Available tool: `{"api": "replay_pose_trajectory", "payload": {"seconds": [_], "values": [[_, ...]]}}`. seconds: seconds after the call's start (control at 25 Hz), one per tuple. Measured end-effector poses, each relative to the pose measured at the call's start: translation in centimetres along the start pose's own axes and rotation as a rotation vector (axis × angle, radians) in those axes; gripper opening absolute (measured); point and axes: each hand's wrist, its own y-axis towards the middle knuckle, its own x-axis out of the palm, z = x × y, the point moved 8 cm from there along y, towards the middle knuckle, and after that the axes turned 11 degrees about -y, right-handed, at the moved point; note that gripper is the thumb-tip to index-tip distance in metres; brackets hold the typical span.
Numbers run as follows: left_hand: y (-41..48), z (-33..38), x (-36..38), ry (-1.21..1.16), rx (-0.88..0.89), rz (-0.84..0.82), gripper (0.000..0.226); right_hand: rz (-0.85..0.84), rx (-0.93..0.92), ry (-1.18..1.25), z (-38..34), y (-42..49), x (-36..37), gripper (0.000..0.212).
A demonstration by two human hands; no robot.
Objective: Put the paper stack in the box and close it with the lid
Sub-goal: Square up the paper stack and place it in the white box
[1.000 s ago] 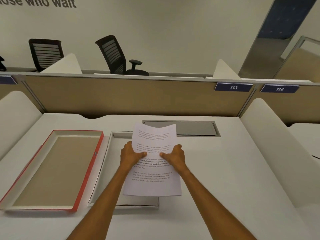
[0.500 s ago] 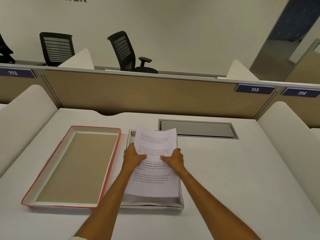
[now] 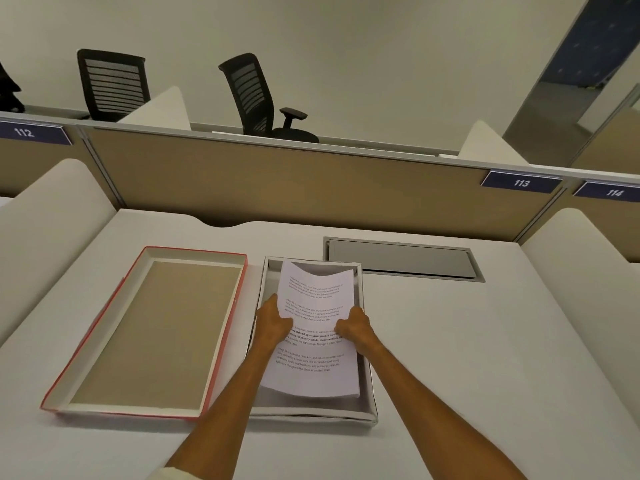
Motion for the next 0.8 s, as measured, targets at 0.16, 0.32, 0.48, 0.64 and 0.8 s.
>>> {"api": "replay_pose_trajectory", "payload": {"seconds": [0.16, 0.32, 0.48, 0.64, 0.8], "values": [[-0.1, -1.1, 0.2, -0.002, -0.010, 0.011, 0.035, -0.005, 0.000, -0.045, 0.2, 0.3, 0.2, 0.008], [-0.1, -1.6, 0.2, -0.014, -0.030, 0.014, 0.040, -0.005, 0.018, -0.061, 0.5, 0.6, 0.6, 0.015], [-0.3, -2.2, 0.3, -0.033, -0.056, 0.019, 0.041, 0.003, 0.014, -0.050, 0.8, 0.6, 0.9, 0.022], [-0.7, -2.8, 0.1, -0.028, -0.090, 0.042, 0.042, 0.061, 0.003, -0.033, 1.3, 0.2, 1.0, 0.010], [-1.3, -3.2, 0.0, -0.045, -0.095, 0.072, 0.042, 0.125, -0.002, -0.004, 1.9, -0.1, 1.1, 0.029]]}}
